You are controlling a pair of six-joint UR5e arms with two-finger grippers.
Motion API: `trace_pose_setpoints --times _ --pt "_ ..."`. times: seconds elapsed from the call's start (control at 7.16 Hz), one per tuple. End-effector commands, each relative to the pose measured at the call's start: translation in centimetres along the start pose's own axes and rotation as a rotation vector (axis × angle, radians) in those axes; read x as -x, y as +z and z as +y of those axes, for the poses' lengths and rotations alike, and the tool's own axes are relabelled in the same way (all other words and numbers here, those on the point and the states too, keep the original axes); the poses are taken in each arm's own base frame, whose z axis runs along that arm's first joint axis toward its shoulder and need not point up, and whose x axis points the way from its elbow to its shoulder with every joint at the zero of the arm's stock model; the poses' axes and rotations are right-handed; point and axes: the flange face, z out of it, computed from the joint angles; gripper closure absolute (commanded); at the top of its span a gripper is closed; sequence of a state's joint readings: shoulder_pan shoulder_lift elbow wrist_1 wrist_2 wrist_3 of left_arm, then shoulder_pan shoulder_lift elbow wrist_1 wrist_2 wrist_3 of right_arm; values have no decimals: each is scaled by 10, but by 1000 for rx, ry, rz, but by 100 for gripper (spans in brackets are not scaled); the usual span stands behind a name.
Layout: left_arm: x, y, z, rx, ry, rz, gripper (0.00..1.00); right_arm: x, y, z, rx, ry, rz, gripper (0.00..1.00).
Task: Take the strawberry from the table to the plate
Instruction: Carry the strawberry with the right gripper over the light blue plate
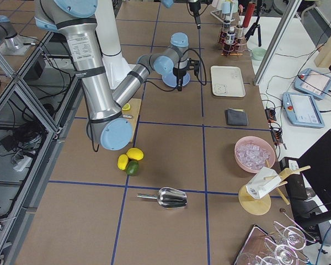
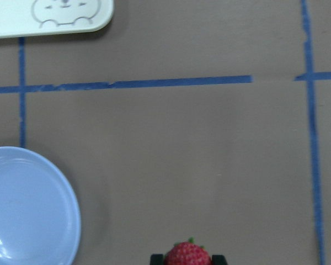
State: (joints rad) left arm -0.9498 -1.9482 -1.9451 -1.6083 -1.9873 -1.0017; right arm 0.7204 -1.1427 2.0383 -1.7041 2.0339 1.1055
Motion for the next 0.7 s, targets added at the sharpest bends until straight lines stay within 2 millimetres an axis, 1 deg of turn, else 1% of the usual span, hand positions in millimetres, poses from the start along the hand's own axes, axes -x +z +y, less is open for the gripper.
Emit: trace_pose_setpoints --times 0.0,0.14,0.28,0.42,0.56 --pt "81 3 -9 6 172 -91 0 122 26 23 -23 36 11 100" --pt "129 -8 -25 -6 233 -137 0 147 48 34 -9 21 29 100" --pt "172 -14 -32 1 287 -180 0 168 73 47 -22 -5 55 100" --pt "202 -13 -40 11 319 -210 0 186 92 54 -28 4 45 100" --pt "238 -16 -39 25 348 -240 0 199 116 55 -74 -2 48 100"
